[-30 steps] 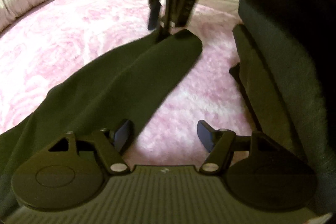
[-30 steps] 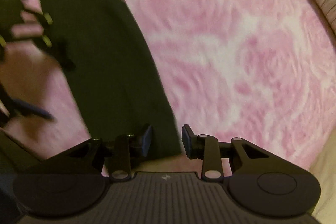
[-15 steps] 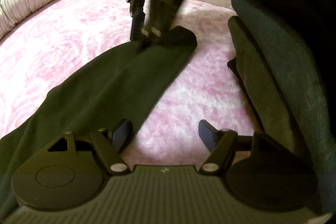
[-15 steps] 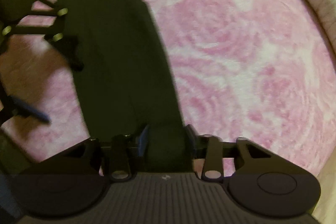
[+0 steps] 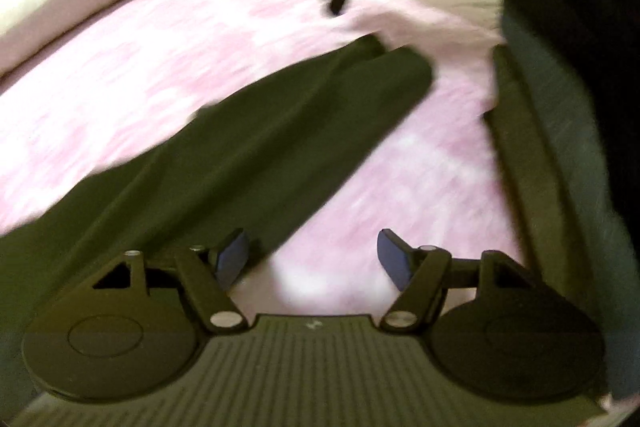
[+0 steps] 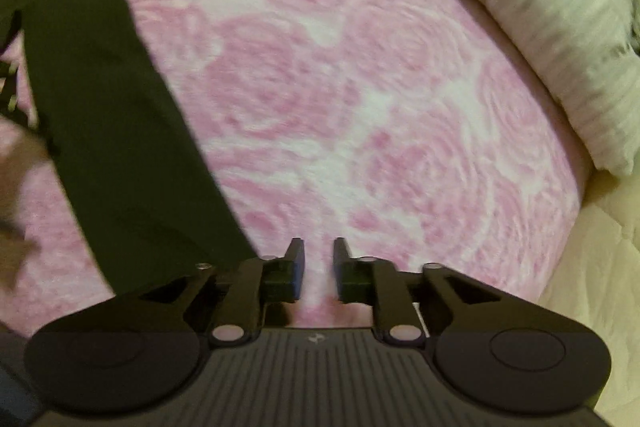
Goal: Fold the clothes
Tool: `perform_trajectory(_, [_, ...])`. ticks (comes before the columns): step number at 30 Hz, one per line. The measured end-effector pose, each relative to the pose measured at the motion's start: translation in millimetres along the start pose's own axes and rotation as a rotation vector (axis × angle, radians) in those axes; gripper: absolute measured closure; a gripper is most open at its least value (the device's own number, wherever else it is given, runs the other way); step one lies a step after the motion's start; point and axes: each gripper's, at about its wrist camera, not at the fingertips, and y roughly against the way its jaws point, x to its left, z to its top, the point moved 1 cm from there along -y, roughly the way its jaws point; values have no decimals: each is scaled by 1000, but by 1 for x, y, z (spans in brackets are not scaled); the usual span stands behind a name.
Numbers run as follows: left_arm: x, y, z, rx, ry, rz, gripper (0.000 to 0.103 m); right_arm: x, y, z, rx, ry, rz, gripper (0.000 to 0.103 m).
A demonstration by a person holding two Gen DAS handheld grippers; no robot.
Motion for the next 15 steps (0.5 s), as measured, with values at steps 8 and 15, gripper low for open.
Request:
perform_trajectory(8, [40, 95, -44, 45, 246, 233, 20, 20, 47, 55, -113, -94, 57, 33])
perform_trajectory(15, [43, 228, -97, 28, 484, 398, 1, 62, 133, 80, -241, -291, 165, 14])
